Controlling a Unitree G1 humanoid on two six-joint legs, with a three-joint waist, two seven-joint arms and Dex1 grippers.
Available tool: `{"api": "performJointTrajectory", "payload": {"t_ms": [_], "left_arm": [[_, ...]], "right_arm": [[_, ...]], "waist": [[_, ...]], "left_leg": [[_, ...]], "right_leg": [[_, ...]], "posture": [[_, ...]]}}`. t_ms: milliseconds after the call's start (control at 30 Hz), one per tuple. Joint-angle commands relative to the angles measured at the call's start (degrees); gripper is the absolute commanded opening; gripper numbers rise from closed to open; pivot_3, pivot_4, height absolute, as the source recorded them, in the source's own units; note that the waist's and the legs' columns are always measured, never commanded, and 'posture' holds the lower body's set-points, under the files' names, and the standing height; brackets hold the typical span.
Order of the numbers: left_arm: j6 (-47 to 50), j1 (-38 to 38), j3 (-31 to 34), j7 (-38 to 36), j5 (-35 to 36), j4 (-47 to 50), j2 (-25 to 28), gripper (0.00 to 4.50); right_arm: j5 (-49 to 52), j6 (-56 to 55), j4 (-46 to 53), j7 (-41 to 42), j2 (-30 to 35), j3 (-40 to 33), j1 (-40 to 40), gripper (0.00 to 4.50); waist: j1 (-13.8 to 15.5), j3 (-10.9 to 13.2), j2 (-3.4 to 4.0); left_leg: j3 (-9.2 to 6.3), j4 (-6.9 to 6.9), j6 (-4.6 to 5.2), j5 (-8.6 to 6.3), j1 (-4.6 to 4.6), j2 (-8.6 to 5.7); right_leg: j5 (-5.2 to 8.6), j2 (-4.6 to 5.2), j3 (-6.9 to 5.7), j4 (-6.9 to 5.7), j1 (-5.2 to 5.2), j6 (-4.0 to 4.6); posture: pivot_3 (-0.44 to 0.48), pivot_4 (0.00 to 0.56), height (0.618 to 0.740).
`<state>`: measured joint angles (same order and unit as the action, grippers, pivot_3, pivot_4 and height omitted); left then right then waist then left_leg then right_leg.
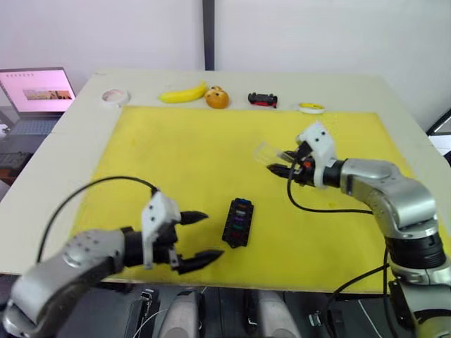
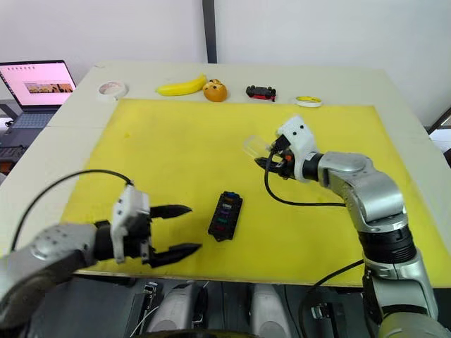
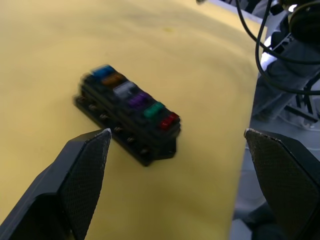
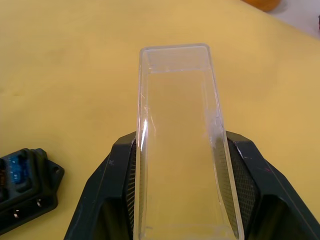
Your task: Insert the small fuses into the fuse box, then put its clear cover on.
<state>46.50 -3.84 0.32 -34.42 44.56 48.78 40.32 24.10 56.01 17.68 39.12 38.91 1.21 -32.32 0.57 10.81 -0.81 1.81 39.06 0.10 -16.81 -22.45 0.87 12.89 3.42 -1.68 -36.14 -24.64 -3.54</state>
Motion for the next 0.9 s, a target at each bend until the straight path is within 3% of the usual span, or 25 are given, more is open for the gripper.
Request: {"api": "performJointTrajectory", "payload": {"t_ms": [33, 200, 500, 900], "left_arm": [[0.01, -2.18, -5.97, 11.02, -5.89, 4.86, -5.6, 4.5], [-1.23, -2.11, -16.86, 21.31, -17.01, 3.75, -12.84, 4.5], [-5.48, -1.97, -25.9, 29.31, -30.14, -3.87, -21.02, 4.5], [-4.98, -2.65, -26.88, 29.69, -34.38, -6.07, -25.53, 4.5]], "right_arm": [[2.22, 0.78, 2.63, 1.82, 1.77, -1.69, -1.85, 1.73], [3.39, -0.04, 3.68, 4.06, 3.29, -0.93, -2.57, 1.73], [6.79, 0.9, 6.45, 5.27, 4.53, -2.57, -2.45, 1.73], [8.25, 2.02, 7.27, 3.69, 6.16, -3.31, -2.68, 1.73]], "waist": [[0.03, 0.0, 0.02], [0.14, -0.01, 0.01], [0.12, -0.01, 0.01], [0.12, -0.01, 0.01]], "left_leg": [[0.02, 0.0, 0.0, 0.0, 0.0, -0.01], [-0.01, 0.02, 0.0, 0.0, -0.01, -0.04], [-0.01, 0.02, 0.02, -0.01, -0.01, -0.03], [-0.01, 0.02, 0.02, -0.01, -0.01, -0.03]], "right_leg": [[0.0, 0.02, 0.01, 0.0, 0.0, 0.0], [0.0, -0.01, 0.0, 0.01, 0.02, 0.01], [0.02, -0.03, -0.03, 0.02, 0.02, 0.04], [0.1, -0.02, -0.05, 0.02, 0.02, 0.17]], "posture": [[0.0, 0.15, 0.737], [0.0, 0.15, 0.737], [0.0, 0.15, 0.737], [0.0, 0.15, 0.737]]}}
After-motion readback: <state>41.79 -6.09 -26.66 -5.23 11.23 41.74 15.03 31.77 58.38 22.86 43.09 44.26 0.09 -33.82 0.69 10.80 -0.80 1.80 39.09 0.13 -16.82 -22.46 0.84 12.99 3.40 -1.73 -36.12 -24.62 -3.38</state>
